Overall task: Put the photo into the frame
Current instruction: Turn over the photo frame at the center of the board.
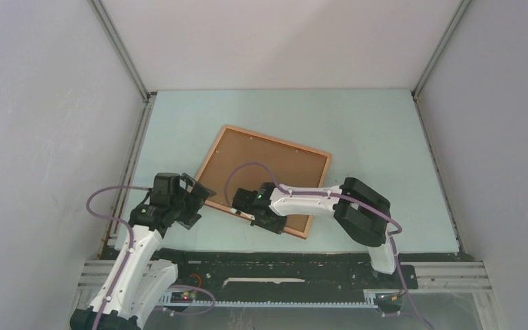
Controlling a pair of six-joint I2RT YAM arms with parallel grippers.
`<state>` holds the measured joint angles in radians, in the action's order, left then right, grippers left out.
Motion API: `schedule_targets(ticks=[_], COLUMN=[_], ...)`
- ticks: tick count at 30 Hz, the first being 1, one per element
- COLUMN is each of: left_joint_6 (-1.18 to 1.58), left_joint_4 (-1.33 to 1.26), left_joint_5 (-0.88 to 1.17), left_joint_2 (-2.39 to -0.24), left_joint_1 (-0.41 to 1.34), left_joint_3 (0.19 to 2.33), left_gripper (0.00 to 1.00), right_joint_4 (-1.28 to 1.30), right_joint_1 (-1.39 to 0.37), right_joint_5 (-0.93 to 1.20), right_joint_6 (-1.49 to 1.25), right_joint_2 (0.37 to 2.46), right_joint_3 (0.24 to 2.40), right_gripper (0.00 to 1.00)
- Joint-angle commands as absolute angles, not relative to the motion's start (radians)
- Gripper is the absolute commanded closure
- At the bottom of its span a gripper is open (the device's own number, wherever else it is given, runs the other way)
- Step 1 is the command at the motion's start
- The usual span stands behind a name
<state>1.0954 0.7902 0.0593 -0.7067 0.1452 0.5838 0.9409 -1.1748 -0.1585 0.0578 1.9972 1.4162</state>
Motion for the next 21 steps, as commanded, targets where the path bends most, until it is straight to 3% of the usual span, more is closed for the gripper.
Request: schedule_targets(ticks=[1, 8, 13, 18, 21], left_joint_6=[1.160, 1.114, 1.281, 1.359, 1.374], left_joint_4=[0.699, 0.468, 0.149, -0.168, -0.282], left_joint_5=[0.154, 0.331, 0.441, 0.424, 0.378], left_joint_2=[-0.708, -0.701, -0.666, -0.678, -0.705], left_joint_1=[0.131, 0.130, 0.137, 0.186, 0.219], left_joint_3=[0.519, 0.422, 0.225, 0.130, 0.117], left_gripper=[0.00, 0.00, 0.00, 0.00, 0.06], right_joint_4=[0.833, 0.797, 0.789, 0.777, 0.773], right_joint_1=[-1.178, -1.108, -1.066, -1.056, -1.045], right_joint_5=[-0.184, -0.014, 0.076, 0.108, 0.123], right_joint_6=[0.003, -0.027, -0.070, -0.104, -0.121], right_joint_2=[1.906, 1.762, 1.710, 1.695, 1.695], right_joint_3=[1.385, 1.386, 1.389, 1.393, 1.395], right_gripper=[1.00, 1.00, 1.00, 1.00, 1.00])
